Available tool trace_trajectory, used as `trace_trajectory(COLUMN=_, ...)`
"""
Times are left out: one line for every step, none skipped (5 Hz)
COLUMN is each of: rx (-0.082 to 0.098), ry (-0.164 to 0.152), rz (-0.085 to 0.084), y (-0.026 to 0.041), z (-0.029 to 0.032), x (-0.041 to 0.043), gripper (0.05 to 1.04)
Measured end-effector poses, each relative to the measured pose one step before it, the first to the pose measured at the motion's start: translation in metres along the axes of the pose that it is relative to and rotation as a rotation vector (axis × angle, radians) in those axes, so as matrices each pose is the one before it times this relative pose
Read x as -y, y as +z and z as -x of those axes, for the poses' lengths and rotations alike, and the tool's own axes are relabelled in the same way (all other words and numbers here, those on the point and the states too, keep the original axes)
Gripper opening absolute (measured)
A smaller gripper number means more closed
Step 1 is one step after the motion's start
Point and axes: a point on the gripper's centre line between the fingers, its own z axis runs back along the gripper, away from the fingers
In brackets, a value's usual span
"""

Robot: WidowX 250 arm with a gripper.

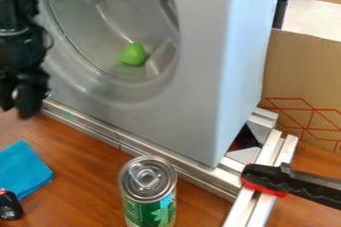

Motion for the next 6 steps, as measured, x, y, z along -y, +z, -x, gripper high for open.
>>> trace_trajectory(rx=-0.0308, ry=-0.0852, rz=0.0089, y=-0.02193, z=0.02534, x=0.01225, gripper=0.577)
trace_trajectory(rx=0.0534, ry=-0.0989, rz=0.0712, y=-0.01827, z=0.00673, x=0.00950, gripper=0.577)
trace_trajectory(rx=-0.0102, ry=-0.0124, rz=0.0093, y=-0.01397, z=0.00029, x=0.00102, gripper=0.577)
trace_trajectory(rx=-0.0147, ry=-0.0289, rz=0.0481, y=-0.01244, z=-0.00349, x=0.00462, gripper=0.577)
trace_trajectory(rx=-0.0389, ry=-0.0675, rz=-0.0034, y=-0.00783, z=-0.00764, x=0.01028, gripper=0.577)
trace_trajectory(rx=-0.0437, ry=-0.0523, rz=0.0255, y=-0.00713, z=-0.00450, x=0.01067, gripper=0.577)
